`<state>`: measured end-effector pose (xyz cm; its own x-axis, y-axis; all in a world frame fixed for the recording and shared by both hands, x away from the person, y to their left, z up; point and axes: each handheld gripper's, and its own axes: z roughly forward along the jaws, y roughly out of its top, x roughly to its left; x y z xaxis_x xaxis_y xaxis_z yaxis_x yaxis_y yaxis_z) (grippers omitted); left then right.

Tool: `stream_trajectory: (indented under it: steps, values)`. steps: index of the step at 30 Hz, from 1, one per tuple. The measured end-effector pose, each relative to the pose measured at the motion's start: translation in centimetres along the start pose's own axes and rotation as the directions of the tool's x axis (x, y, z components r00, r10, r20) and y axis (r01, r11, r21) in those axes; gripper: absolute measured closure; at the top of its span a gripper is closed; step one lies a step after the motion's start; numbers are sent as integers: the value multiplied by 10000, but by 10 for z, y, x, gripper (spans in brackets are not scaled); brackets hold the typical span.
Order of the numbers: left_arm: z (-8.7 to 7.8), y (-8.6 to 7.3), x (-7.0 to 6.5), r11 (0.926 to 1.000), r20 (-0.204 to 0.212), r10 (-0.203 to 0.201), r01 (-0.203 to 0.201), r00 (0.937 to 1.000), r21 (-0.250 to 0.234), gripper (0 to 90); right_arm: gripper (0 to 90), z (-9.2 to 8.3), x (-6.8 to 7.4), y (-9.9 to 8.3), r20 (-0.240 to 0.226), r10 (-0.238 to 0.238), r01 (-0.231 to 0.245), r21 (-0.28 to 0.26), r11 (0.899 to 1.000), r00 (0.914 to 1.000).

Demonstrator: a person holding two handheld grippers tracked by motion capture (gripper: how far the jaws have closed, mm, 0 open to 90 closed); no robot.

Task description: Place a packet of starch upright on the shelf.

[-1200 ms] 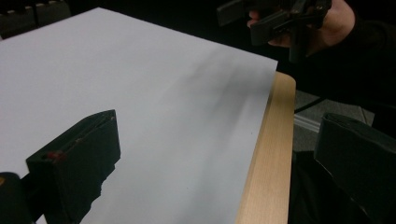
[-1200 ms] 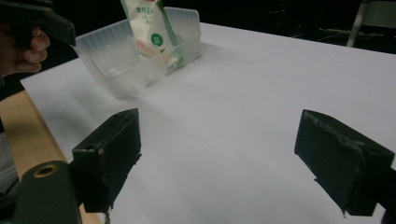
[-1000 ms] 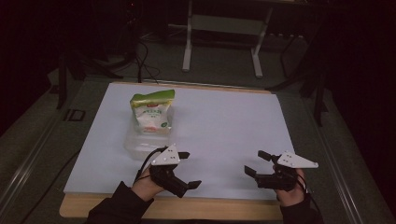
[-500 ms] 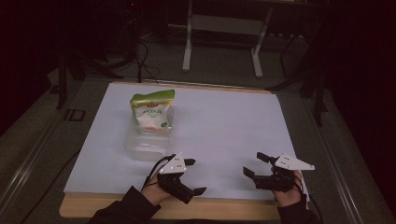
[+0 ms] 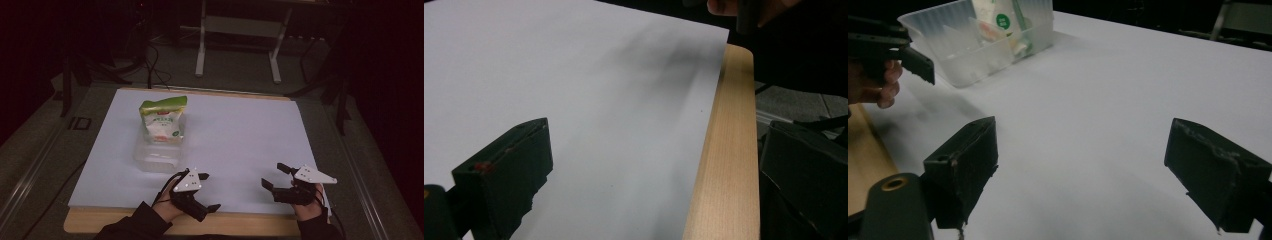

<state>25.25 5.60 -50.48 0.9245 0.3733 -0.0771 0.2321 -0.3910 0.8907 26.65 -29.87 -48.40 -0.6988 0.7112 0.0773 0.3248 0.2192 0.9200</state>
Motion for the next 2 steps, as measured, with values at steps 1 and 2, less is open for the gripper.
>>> stream_trajectory:
  steps: [1,2]
  values:
    - [1,-1,0,10000,9,-11,11,10000,16,7,138,0,0,0,0,0,0,0,10000,10000]
    - [1,-1,0,10000,17,-15,15,10000,47,7,138,-1,-1,0,8,17,-17,-89,10000,10000]
